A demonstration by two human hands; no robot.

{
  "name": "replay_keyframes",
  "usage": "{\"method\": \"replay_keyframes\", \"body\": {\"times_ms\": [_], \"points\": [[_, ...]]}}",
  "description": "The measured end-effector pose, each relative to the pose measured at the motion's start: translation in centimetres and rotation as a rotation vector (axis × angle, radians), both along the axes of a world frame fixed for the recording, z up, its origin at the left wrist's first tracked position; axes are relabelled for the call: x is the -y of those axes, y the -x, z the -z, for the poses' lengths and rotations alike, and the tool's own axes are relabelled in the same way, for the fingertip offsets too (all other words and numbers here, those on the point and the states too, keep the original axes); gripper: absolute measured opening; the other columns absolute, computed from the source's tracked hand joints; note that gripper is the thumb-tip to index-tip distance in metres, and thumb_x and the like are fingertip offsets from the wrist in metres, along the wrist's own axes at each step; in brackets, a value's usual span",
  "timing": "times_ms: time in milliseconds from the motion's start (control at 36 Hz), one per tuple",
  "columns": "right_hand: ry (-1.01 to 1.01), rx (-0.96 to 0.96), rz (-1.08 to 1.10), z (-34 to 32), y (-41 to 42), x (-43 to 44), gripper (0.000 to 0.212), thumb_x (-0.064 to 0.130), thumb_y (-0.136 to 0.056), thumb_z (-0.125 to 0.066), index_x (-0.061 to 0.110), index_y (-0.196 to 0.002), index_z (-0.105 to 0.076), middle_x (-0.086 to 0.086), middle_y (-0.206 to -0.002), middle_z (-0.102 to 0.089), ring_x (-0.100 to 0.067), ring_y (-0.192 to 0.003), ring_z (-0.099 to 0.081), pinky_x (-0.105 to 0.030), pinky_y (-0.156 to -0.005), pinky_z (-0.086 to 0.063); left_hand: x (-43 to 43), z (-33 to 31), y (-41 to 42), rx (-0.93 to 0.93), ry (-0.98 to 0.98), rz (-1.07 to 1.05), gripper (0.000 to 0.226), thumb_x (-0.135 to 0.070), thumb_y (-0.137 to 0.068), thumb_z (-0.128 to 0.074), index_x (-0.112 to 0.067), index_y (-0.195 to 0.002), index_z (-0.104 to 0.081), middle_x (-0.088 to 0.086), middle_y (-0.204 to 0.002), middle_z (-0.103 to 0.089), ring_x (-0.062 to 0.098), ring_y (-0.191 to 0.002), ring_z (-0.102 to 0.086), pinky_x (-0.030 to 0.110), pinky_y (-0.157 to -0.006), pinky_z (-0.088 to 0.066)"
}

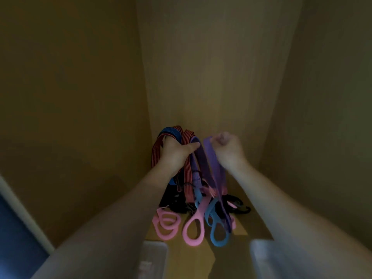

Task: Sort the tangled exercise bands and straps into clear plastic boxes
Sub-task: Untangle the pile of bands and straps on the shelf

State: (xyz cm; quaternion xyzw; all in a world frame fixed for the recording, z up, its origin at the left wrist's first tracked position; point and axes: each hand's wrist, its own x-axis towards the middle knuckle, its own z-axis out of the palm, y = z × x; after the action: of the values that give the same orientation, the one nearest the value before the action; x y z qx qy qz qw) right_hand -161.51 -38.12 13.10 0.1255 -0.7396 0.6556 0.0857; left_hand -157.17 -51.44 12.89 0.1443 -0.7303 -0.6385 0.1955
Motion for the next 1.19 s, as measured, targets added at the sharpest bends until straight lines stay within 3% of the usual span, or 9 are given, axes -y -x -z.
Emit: {"method": "replay_keyframes", "body": {"times_ms": [83,222,417,528,722,889,972,1028,1195], "points": [[0.060,-0.061,0.091,-1.2,0.4,0.0,0.039,-0.013,-0.086,-0.049,0.023,-0.073,-0.044,0.000,-0.064,-0.050,-0.021,-0.062,-0.053,-0.030,-0.061,-0.044,-1.0,0.7,-1.0,-0.032,0.083,0.023,0.054,-0.027,-0.072,-0.083,-0.020,-0.071,-0.030,0.001,-0.069,-0.031,0.014,-0.057,-0.036,0.031,-0.054,-0.035],[0.124,-0.048,0.112,-1.5,1.0,1.3,0.039,-0.013,-0.082,-0.052,0.021,-0.064,-0.047,0.000,-0.060,-0.049,-0.024,-0.066,-0.054,-0.046,-0.066,-0.050,-1.5,2.0,-1.3,-0.105,0.043,0.045,0.046,-0.027,-0.066,-0.084,-0.011,-0.070,-0.041,0.008,-0.065,-0.048,0.015,-0.053,-0.052,0.024,-0.053,-0.047],[0.128,-0.064,0.112,-1.9,0.9,2.2,0.037,-0.012,-0.083,-0.051,0.021,-0.065,-0.047,0.003,-0.061,-0.048,-0.013,-0.058,-0.047,-0.028,-0.057,-0.040,-1.3,2.5,-0.8,-0.137,0.062,0.129,0.042,-0.023,-0.067,-0.079,0.009,-0.088,-0.062,0.025,-0.089,-0.067,0.041,-0.080,-0.067,0.059,-0.068,-0.054],[0.166,-0.023,0.111,-1.9,0.9,2.2,0.034,-0.010,-0.084,-0.052,0.019,-0.066,-0.049,-0.001,-0.063,-0.051,-0.020,-0.061,-0.053,-0.032,-0.059,-0.046,-1.5,2.5,-1.0,-0.077,0.080,0.091,0.055,-0.040,-0.055,-0.085,-0.004,-0.091,-0.063,0.012,-0.090,-0.070,0.028,-0.080,-0.069,0.050,-0.071,-0.058],[0.358,0.091,0.021,-2.1,-0.1,2.2,0.032,-0.013,-0.089,-0.045,0.014,-0.070,-0.048,-0.008,-0.063,-0.052,-0.015,-0.045,-0.058,-0.029,-0.048,-0.051,-2.5,2.5,-1.6,-0.076,0.007,0.108,0.029,-0.005,-0.075,-0.078,-0.010,-0.080,-0.051,0.004,-0.077,-0.061,0.013,-0.064,-0.061,0.020,-0.052,-0.049],[-0.354,-0.113,0.005,-1.2,0.9,-0.9,0.023,-0.006,-0.087,-0.051,0.001,-0.106,-0.063,0.003,-0.073,-0.051,-0.015,-0.070,-0.049,-0.024,-0.065,-0.038,-1.5,1.5,-1.1,0.089,0.053,0.238,0.041,-0.019,-0.049,-0.078,-0.005,-0.079,-0.053,0.019,-0.080,-0.060,0.034,-0.077,-0.064,0.047,-0.065,-0.049],[-0.621,-0.117,-0.193,-1.9,0.1,-3.4,0.061,-0.002,-0.081,-0.063,0.015,-0.137,-0.046,-0.011,-0.126,-0.049,-0.019,-0.109,-0.049,-0.018,-0.082,-0.036,-1.4,-0.7,-1.8,0.159,0.091,0.377,0.049,-0.012,-0.044,-0.068,-0.005,-0.090,-0.053,0.016,-0.089,-0.061,0.032,-0.082,-0.065,0.043,-0.068,-0.054],[-0.842,-0.126,-0.415,-2.2,-0.5,-4.8,0.098,0.009,-0.076,-0.076,0.029,-0.152,-0.017,0.000,-0.158,-0.011,-0.013,-0.141,-0.021,-0.017,-0.100,-0.027,-1.1,-1.7,-2.0,0.251,0.108,0.492,0.052,-0.007,-0.050,-0.065,-0.005,-0.100,-0.052,0.016,-0.095,-0.062,0.029,-0.083,-0.065,0.043,-0.073,-0.056],[-0.983,-0.293,-0.597,-1.1,-1.8,-4.8,0.139,0.037,-0.062,-0.089,0.024,-0.150,0.019,0.005,-0.158,0.022,-0.004,-0.144,0.014,-0.019,-0.115,0.001,-1.0,-4.1,-2.1,0.373,0.193,0.738,0.040,0.009,-0.065,-0.061,0.001,-0.104,-0.061,0.023,-0.094,-0.067,0.034,-0.081,-0.068,0.047,-0.075,-0.056]]}}
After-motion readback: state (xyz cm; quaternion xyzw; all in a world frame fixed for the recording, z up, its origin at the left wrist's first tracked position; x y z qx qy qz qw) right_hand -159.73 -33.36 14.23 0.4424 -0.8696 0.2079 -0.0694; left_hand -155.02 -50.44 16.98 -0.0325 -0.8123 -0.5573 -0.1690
